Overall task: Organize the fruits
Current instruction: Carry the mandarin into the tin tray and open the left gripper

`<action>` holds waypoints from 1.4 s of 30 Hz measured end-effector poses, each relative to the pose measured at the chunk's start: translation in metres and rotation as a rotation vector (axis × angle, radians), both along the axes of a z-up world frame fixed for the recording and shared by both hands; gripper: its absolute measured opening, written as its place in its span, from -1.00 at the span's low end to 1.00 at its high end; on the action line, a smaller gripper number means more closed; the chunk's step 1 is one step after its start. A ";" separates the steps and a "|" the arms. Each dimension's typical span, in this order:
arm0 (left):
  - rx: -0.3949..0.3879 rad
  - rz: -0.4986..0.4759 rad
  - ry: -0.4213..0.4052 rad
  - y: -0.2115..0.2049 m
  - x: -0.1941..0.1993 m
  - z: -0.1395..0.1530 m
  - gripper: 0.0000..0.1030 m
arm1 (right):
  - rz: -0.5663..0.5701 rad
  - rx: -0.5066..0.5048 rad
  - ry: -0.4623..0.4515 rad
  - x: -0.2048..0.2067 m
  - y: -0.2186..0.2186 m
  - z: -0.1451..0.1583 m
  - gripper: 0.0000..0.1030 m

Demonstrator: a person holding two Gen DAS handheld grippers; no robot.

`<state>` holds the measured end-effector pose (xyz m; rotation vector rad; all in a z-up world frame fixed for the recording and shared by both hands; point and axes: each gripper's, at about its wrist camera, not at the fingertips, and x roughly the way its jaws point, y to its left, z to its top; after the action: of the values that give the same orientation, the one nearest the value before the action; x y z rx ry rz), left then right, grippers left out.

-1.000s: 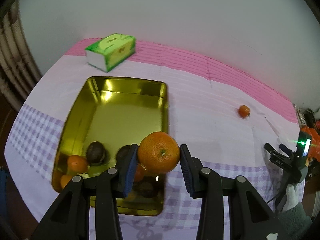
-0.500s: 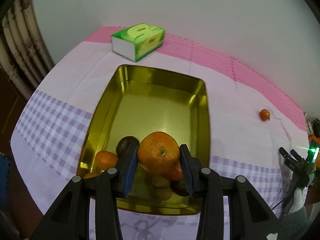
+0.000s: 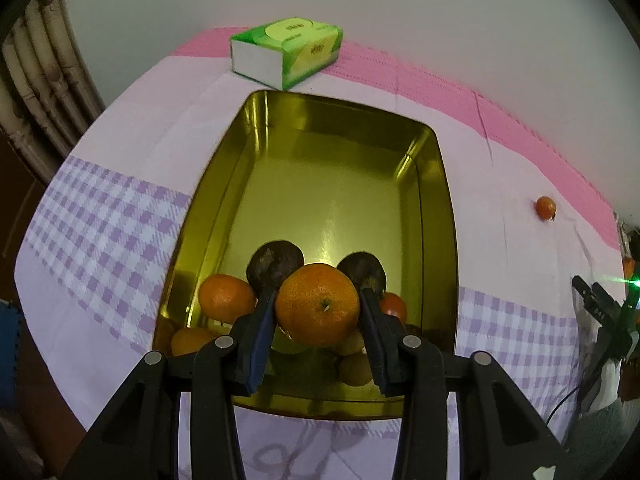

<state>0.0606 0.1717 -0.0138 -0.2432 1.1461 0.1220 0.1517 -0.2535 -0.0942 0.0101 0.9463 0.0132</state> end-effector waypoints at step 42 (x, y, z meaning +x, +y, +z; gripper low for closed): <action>0.006 -0.071 -0.011 -0.009 -0.006 -0.007 -0.05 | -0.052 0.005 0.040 0.001 0.004 0.004 1.00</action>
<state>0.0551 0.1623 -0.0205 -0.1971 1.1416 0.0615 0.1532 -0.2492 -0.0903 0.0397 0.9861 -0.0332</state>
